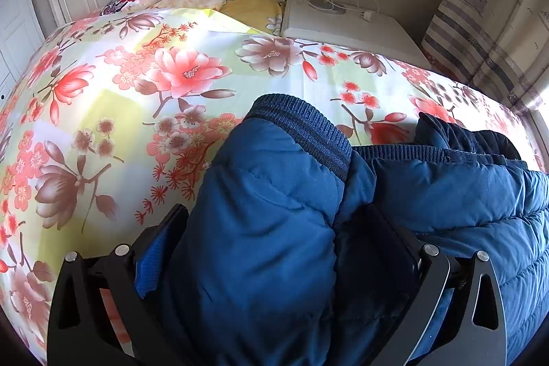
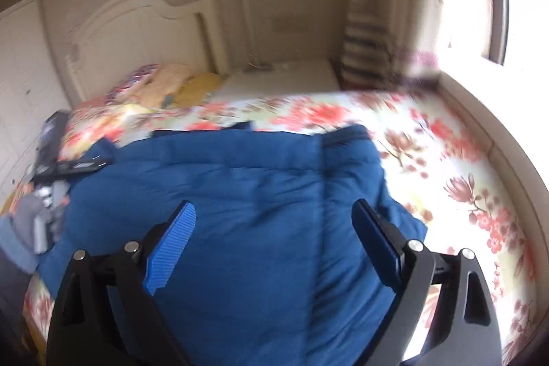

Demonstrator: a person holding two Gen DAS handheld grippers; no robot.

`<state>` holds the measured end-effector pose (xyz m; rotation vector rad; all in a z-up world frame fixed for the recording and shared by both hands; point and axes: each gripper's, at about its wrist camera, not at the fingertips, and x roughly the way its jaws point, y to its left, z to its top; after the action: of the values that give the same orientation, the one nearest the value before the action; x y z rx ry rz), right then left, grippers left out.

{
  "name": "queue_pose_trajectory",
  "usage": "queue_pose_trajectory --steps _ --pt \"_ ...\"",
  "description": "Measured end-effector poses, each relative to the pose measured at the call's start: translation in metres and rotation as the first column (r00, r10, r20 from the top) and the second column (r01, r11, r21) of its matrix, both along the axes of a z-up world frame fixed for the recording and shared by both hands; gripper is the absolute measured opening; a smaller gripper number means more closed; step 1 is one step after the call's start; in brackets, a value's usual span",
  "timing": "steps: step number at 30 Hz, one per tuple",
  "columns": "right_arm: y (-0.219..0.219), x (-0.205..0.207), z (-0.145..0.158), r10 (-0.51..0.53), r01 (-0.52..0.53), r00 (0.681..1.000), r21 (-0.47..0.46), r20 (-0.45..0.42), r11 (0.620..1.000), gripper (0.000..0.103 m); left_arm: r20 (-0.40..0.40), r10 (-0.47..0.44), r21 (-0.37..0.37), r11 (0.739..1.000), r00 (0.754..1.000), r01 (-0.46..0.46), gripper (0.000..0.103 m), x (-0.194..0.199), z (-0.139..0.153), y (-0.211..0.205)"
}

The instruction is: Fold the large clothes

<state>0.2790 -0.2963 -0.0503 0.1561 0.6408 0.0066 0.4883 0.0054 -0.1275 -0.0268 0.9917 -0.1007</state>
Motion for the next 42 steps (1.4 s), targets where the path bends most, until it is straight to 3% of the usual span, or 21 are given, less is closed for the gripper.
queue_pose_trajectory --steps 2,4,6,8,10,13,16,19,21,22,23,28,33,38,41,42 --pt "0.034 -0.014 -0.006 0.065 -0.065 0.998 -0.081 0.003 0.995 0.094 -0.003 0.001 -0.013 1.0 1.0 -0.001 0.099 0.001 -0.001 0.001" --pt "0.06 -0.017 -0.037 0.073 -0.086 0.995 -0.191 -0.074 0.978 0.097 -0.002 0.003 -0.02 1.0 1.0 -0.003 0.099 0.001 -0.001 0.002" --pt "0.056 -0.018 -0.052 0.079 -0.084 0.996 -0.147 -0.044 0.986 0.098 0.002 0.005 -0.013 1.0 1.0 -0.004 0.099 0.0 0.001 0.001" --pt "0.048 -0.014 -0.048 0.08 -0.088 0.993 -0.092 -0.088 0.992 0.098 0.023 0.025 0.008 1.0 0.999 -0.025 0.099 -0.004 0.008 0.002" --pt "0.046 -0.018 -0.041 0.057 -0.07 0.992 -0.121 -0.11 0.99 0.097 0.113 0.045 0.021 0.999 0.993 -0.048 0.098 -0.026 0.03 0.002" --pt "0.033 -0.042 -0.026 0.046 -0.053 0.995 -0.083 -0.088 0.995 0.097 0.224 -0.048 -0.04 0.998 0.974 0.058 0.098 -0.074 0.07 -0.013" --pt "0.015 -0.069 -0.024 0.029 -0.034 0.996 -0.052 -0.089 0.998 0.098 0.263 -0.176 0.08 0.984 0.949 0.16 0.099 -0.117 0.086 -0.062" --pt "-0.003 -0.085 -0.027 -0.038 0.035 0.994 -0.034 -0.104 0.999 0.098 0.212 -0.319 0.149 0.945 0.924 0.292 0.099 -0.15 0.068 -0.112" --pt "-0.024 -0.108 -0.032 -0.081 0.091 0.991 0.094 -0.103 0.991 0.098 0.158 -0.378 0.237 0.911 0.912 0.336 0.099 -0.163 0.041 -0.135" --pt "-0.036 -0.121 -0.036 -0.089 0.107 0.99 0.184 -0.107 0.977 0.098 0.167 -0.385 0.304 0.896 0.908 0.324 0.099 -0.17 0.023 -0.143" --pt "-0.043 -0.131 -0.039 -0.086 0.112 0.99 0.254 -0.11 0.961 0.098 0.213 -0.387 0.322 0.895 0.897 0.309 0.099 -0.176 0.016 -0.144" --pt "-0.056 -0.17 -0.063 -0.021 0.098 0.986 0.466 -0.168 0.88 0.097 0.165 -0.378 0.255 0.909 0.911 0.331 0.099 -0.162 0.01 -0.137" --pt "-0.057 -0.161 -0.093 -0.035 0.131 0.985 0.598 -0.17 0.791 0.097 0.145 -0.381 0.232 0.91 0.913 0.343 0.099 -0.158 0.007 -0.134" --pt "-0.058 -0.111 -0.094 -0.099 0.149 0.988 0.593 -0.115 0.792 0.097 0.125 -0.378 0.189 0.917 0.917 0.352 0.099 -0.158 0.005 -0.132" --pt "-0.059 -0.084 -0.093 -0.185 0.212 0.977 0.613 -0.109 0.761 0.096 0.121 -0.368 0.202 0.918 0.922 0.34 0.099 -0.157 0.004 -0.134" --pt "-0.058 -0.078 -0.093 -0.198 0.213 0.976 0.619 -0.094 0.756 0.088 0.118 -0.363 0.201 0.92 0.924 0.336 0.099 -0.157 0.005 -0.134"
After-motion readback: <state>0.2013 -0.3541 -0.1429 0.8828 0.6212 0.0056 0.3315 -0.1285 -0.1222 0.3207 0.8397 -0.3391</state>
